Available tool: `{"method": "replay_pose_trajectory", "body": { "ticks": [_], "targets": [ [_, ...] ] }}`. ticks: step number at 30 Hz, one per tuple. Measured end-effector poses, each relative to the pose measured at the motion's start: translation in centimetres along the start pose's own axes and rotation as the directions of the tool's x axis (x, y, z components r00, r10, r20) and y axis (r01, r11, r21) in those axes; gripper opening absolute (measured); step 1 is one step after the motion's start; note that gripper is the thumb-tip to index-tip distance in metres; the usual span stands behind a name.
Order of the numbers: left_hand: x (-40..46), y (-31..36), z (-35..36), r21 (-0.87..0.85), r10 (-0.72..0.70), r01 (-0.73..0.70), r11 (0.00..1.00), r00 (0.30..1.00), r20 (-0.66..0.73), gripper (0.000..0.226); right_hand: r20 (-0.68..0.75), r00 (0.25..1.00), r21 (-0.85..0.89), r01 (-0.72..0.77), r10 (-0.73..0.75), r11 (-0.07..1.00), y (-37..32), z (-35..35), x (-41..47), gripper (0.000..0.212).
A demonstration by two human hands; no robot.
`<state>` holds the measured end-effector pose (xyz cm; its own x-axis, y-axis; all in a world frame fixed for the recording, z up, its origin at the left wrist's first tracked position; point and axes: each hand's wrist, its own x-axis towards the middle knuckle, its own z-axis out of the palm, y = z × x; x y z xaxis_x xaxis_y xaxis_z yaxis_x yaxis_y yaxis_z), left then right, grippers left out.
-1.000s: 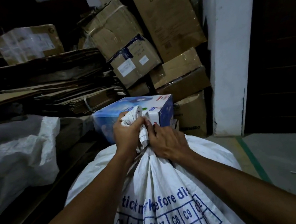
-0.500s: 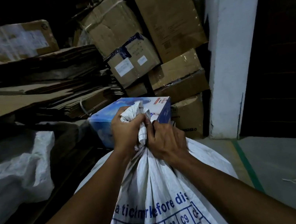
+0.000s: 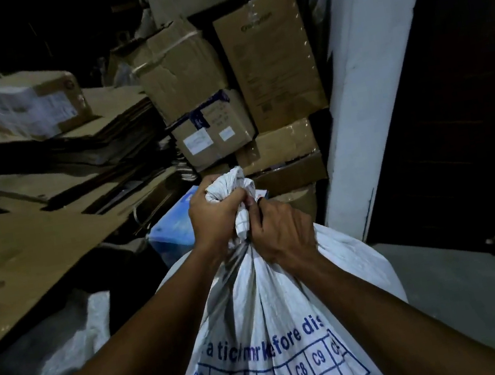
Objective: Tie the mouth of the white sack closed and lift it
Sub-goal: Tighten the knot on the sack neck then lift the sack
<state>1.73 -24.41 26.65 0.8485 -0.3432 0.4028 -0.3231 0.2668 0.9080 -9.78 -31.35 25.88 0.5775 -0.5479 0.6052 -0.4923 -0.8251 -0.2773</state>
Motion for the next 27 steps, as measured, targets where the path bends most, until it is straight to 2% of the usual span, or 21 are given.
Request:
{"method": "replay_pose_trajectory", "body": {
  "ticks": [7, 11, 17, 22, 27],
  "targets": [
    [4.3, 17.5, 3.5, -0.046, -0.038, 0.04, 0.998, 0.999, 0.035, 0.035, -0.017, 1.0, -0.004, -0.003, 0.003, 1.0, -3.4, -15.5, 8.9, 0.062],
    [6.6, 27.8, 5.2, -0.056, -0.04, 0.043, 0.997, 0.998, 0.048, 0.034, -0.019, 0.998, 0.025, -0.057, 0.058, 0.998, -5.4, -24.0, 13.8, 0.07],
    [9.4, 41.8, 7.1, -0.043, 0.006, -0.002, 0.999, 0.996, 0.087, 0.022, -0.053, 0.993, 0.045, -0.107, 0.109, 0.993, -8.6, -36.1, 19.7, 0.068],
    [10.3, 50.5, 8.0, -0.079, 0.065, -0.053, 0.995, 0.986, 0.154, 0.023, -0.08, 0.987, 0.027, -0.135, 0.136, 0.991, -11.2, -44.2, 22.5, 0.067],
    [10.6, 55.6, 8.5, -0.123, 0.117, -0.097, 0.988, 0.98, 0.163, 0.02, -0.139, 0.978, -0.013, -0.161, 0.157, 0.987, -12.5, -49.0, 23.9, 0.064]
  ]
}}
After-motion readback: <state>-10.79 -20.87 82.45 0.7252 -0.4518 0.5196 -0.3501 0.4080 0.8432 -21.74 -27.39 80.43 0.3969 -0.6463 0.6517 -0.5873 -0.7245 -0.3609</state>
